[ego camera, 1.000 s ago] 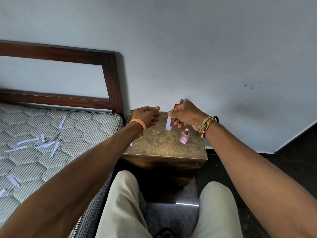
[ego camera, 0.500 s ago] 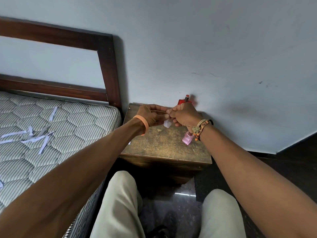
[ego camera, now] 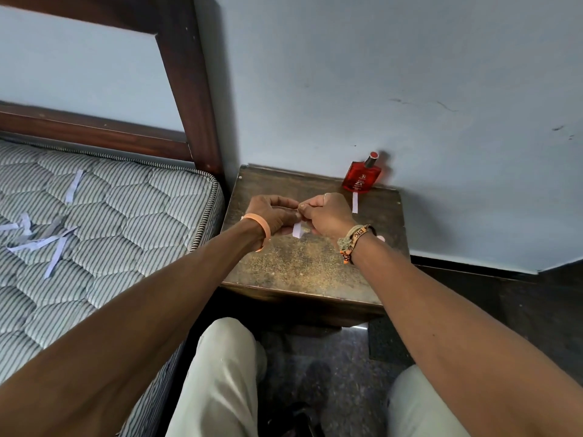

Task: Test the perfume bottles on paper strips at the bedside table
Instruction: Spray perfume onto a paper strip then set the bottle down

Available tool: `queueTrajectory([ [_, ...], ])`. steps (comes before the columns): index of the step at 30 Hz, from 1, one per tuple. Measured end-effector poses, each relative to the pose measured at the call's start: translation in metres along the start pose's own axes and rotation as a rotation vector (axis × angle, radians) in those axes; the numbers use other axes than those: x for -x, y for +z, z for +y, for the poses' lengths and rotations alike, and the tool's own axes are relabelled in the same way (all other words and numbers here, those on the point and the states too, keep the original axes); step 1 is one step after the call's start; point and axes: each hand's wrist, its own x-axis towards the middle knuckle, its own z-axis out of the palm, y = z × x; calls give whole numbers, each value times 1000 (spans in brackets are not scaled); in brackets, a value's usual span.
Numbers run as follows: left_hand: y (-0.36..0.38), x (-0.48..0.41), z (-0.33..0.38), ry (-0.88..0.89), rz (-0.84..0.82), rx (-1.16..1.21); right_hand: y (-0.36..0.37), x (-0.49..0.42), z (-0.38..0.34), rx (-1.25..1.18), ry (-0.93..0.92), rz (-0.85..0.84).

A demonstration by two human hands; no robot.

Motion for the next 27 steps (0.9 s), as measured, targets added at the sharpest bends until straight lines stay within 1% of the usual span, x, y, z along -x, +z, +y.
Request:
queueTrajectory([
  [3,-4,-22,-7,-39,6,-6,12,-24,7,11,18,0],
  [7,-10,-50,-13,-138,-54,27,25,-58,18,48,29,17],
  [11,-12,-81,-16,-186,-79,-5,35,-94,26,73,27,51],
  [17,-15,-122,-10,-200,-65,-29,47,-145,29,118,23,37],
  [24,-11,-157,-7,-145,-2,-97,48,-177,25,288,-84,109],
  [27,-10,-168,-10,-136,40,-116,49,-186,25,317,-131,122],
])
